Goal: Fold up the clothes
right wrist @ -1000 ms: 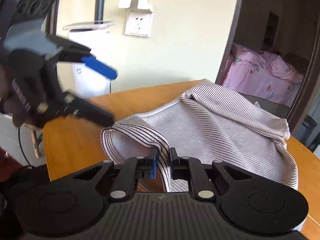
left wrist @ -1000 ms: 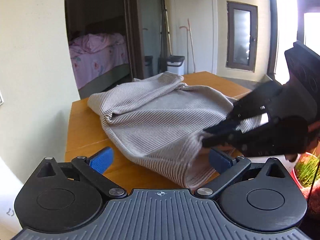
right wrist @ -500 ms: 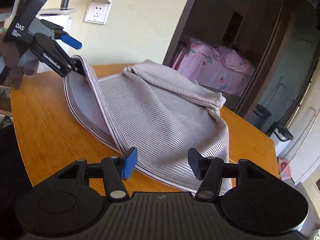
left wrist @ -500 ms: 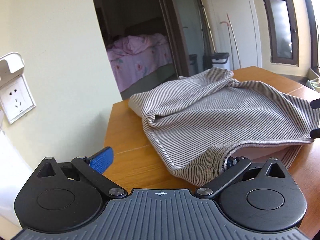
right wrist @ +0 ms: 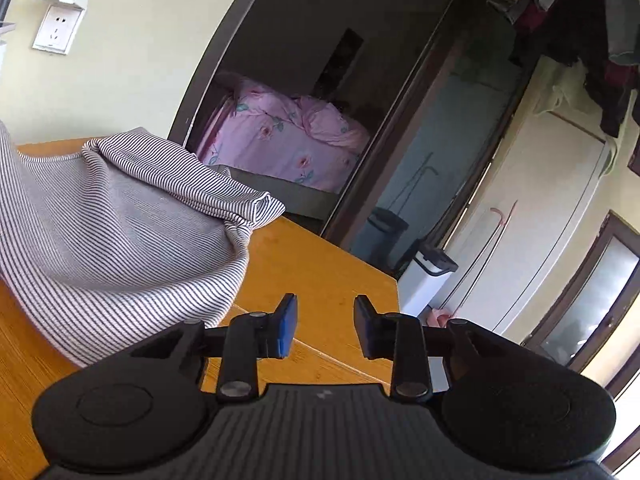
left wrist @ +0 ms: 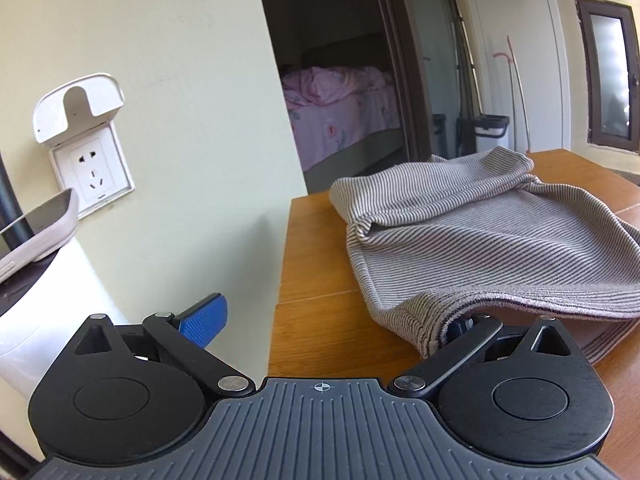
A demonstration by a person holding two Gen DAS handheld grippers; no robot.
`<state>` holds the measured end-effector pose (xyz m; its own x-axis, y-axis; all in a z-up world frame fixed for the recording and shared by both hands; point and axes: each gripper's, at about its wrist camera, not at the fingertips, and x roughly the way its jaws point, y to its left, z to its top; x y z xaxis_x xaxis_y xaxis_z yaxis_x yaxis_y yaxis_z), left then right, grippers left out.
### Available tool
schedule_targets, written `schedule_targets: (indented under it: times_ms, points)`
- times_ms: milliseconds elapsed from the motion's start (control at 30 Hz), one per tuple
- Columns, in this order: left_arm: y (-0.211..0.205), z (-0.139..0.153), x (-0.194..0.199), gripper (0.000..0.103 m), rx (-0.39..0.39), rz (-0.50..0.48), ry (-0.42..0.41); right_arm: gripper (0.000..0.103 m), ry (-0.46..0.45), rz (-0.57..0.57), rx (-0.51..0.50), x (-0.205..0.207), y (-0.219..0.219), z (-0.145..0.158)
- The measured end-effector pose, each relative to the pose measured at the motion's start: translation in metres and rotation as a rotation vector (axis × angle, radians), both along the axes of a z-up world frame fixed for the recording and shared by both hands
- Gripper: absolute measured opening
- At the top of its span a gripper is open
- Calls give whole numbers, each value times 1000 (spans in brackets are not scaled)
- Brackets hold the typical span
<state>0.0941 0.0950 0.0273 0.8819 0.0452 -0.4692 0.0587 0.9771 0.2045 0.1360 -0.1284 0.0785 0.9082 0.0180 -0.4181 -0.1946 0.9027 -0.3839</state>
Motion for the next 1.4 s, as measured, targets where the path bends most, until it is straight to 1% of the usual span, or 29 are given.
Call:
schedule_targets:
  times_ms: [33, 67, 100, 133, 200, 267, 333, 400, 433, 467, 500, 600, 733, 833, 900, 933, 967, 1033, 1100, 1133, 1200, 1233, 1300, 1333, 1367, 1400]
  points:
    - [1, 1, -2, 103, -13, -5, 2, 32, 27, 28, 37, -3, -3, 3]
    - [3, 2, -3, 103, -26, -11, 4, 40, 54, 55, 74, -5, -6, 6]
    - [2, 2, -5, 103, -30, -16, 5, 45, 81, 83, 110, -8, -9, 8]
    - [0, 1, -5, 103, -22, -21, 4, 51, 105, 126, 96, -13, -3, 5]
    - [-2, -1, -5, 103, -19, -26, 9, 51, 129, 193, -8, -25, 18, -9]
    - [-3, -3, -3, 103, -21, -27, 15, 51, 139, 220, -97, -34, 36, -22]
    - [-2, -5, -1, 103, -25, -21, 21, 51, 168, 227, -128, -32, 43, -30]
    - [0, -7, 1, 103, -28, -16, 28, 54, 176, 233, -148, -31, 45, -32]
    - [0, -8, 2, 103, -30, -13, 31, 58, 177, 237, -158, -30, 45, -33]
    - [1, -9, 3, 103, -32, -11, 34, 64, 170, 232, -176, -31, 46, -34]
    - [2, -10, 4, 103, -34, -8, 37, 65, 158, 224, -198, -31, 46, -35]
    - [3, -15, 7, 103, -38, 0, 56, 65, 88, 169, -228, -32, 41, -37]
    - [4, -21, 9, 103, -33, 6, 80, 65, 50, 121, -200, -28, 38, -32]
    - [7, -19, 10, 103, -29, 13, 73, 62, 20, 102, -238, -26, 41, -33]
    - [8, -14, 9, 103, -16, 11, 60, 58, -31, 86, -301, -22, 43, -32]
    - [8, -10, 7, 103, -2, 3, 50, 55, -58, 73, -316, -21, 42, -28]
    - [8, -6, 6, 103, 11, -6, 39, 55, -83, 58, -322, -21, 40, -22]
    - [6, 5, -1, 103, 36, -31, 8, 55, -111, 32, -302, -20, 34, -7]
    - [2, 10, -9, 103, 48, -56, 0, 55, -116, 21, -294, -21, 28, 0]
    - [0, 11, -13, 103, 52, -68, 0, 55, -108, 21, -291, -22, 25, 1]
    - [-4, 7, -20, 103, 55, -103, 33, 55, -44, 48, -245, -26, 20, 0]
    - [-5, 5, -23, 103, 42, -139, 64, 55, -2, 72, -204, -31, 16, -2]
    - [-4, 2, -33, 103, -22, -246, 144, 63, 74, 135, -112, -41, 9, -2]
    - [-3, 0, -38, 103, -53, -300, 184, 69, 103, 160, -66, -44, 5, -1]
    - [-2, 1, -41, 103, -90, -346, 207, 73, 127, 182, -24, -47, 2, 1]
    - [0, 5, -42, 103, -132, -382, 210, 75, 144, 197, 16, -50, 0, 3]
